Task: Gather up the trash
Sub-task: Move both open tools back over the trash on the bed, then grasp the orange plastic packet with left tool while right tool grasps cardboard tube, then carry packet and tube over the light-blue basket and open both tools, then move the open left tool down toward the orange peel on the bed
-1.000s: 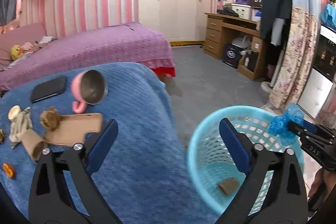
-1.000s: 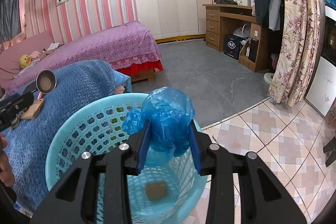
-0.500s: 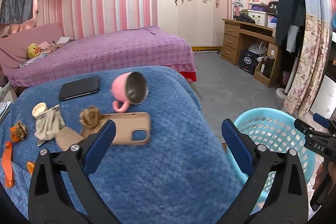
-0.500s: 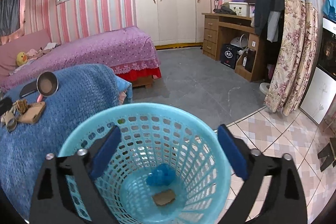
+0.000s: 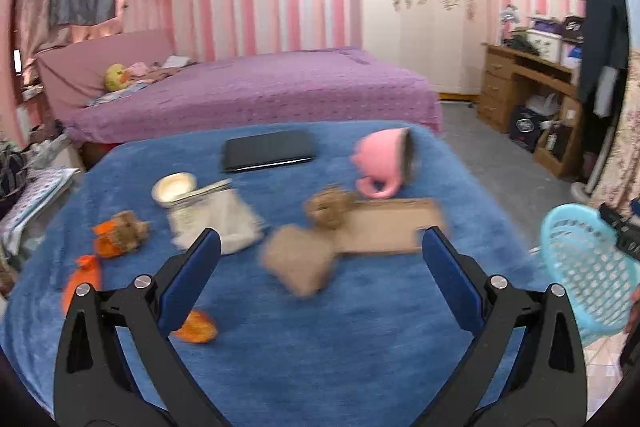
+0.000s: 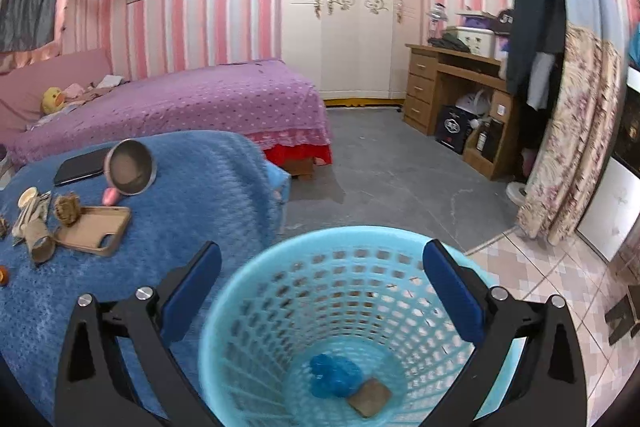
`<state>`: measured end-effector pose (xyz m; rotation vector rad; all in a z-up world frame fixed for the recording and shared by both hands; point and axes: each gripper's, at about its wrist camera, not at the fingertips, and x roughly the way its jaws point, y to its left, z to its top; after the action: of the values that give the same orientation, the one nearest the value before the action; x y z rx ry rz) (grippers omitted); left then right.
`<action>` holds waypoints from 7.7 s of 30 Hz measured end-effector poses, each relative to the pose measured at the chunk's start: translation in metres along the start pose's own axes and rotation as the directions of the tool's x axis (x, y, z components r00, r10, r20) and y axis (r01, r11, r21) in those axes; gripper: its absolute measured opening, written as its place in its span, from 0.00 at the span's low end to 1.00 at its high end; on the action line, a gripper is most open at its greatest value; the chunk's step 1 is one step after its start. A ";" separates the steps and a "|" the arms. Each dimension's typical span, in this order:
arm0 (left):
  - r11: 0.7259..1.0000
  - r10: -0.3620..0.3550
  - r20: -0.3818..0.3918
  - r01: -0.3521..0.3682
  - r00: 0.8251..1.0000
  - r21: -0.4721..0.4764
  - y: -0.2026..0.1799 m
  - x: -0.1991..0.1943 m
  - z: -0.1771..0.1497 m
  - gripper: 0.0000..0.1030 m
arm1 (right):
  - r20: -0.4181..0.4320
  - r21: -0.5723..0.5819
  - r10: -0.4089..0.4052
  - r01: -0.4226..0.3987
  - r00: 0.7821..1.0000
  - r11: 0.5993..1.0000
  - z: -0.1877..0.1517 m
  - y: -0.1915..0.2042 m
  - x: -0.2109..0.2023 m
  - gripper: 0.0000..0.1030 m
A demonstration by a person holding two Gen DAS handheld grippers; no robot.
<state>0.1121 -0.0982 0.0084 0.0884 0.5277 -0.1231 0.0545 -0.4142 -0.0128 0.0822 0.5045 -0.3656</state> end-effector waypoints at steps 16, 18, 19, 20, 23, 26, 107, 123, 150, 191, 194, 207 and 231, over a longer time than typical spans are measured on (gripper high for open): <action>0.977 0.159 -0.079 -0.168 0.984 -0.132 0.145 0.011 -0.033 0.95 | -0.002 -0.127 0.091 -0.090 0.996 0.988 -0.006 0.104 -0.002 0.96; 0.972 0.176 -0.092 -0.188 0.980 -0.140 0.160 0.012 -0.036 0.95 | -0.005 -0.134 0.091 -0.091 0.996 0.987 -0.006 0.110 0.000 0.96; 0.972 0.177 -0.101 -0.190 0.979 -0.140 0.165 0.014 -0.038 0.95 | -0.005 -0.137 0.086 -0.086 0.996 0.987 -0.007 0.114 0.000 0.96; 0.970 0.180 -0.115 -0.195 0.977 -0.145 0.173 0.016 -0.041 0.95 | -0.005 -0.138 0.085 -0.085 0.996 0.987 -0.008 0.118 0.000 0.96; 0.964 0.191 -0.159 -0.216 0.969 -0.157 0.193 0.024 -0.051 0.95 | -0.006 -0.141 0.094 -0.094 0.996 0.985 -0.009 0.131 0.000 0.96; 0.958 0.206 -0.190 -0.238 0.960 -0.162 0.208 0.029 -0.058 0.95 | -0.012 -0.159 0.105 -0.105 0.994 0.982 -0.010 0.147 0.002 0.96; 0.995 0.001 -0.070 -0.008 0.998 -0.102 0.037 0.025 -0.023 0.21 | -0.062 -0.147 0.279 -0.285 0.958 0.947 -0.008 0.112 -0.003 0.54; 0.997 -0.077 0.002 0.077 0.997 -0.025 -0.047 0.000 -0.001 0.21 | -0.033 -0.060 0.157 -0.159 0.987 0.986 -0.010 0.011 -0.007 0.55; 0.918 -0.369 -0.110 0.380 0.923 0.110 -0.258 0.024 -0.027 0.21 | -0.100 0.090 -0.014 0.023 0.995 0.996 -0.035 -0.143 0.021 0.55; 0.996 -0.076 -0.012 0.076 0.997 0.035 -0.081 0.021 -0.002 0.94 | -0.079 0.004 -0.039 0.039 0.996 0.999 -0.016 -0.061 0.020 0.91; 0.998 -0.049 -0.007 0.049 0.999 0.044 -0.061 0.019 -0.002 0.94 | -0.078 0.000 -0.044 0.044 0.996 0.999 -0.013 -0.051 0.018 0.92; 0.999 0.047 -0.032 -0.046 0.998 0.029 0.027 0.027 -0.023 0.95 | -0.033 -0.055 0.000 -0.002 0.999 0.999 0.000 0.011 0.002 0.92; 0.998 -0.035 -0.243 0.020 0.969 -0.060 0.114 0.050 -0.073 0.61 | -0.087 -0.052 0.092 -0.096 0.992 0.994 -0.007 0.089 0.012 0.92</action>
<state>0.1347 0.0184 -0.0734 0.0403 0.7780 -0.1248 0.0936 -0.3340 -0.0255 0.0668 0.5918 -0.2563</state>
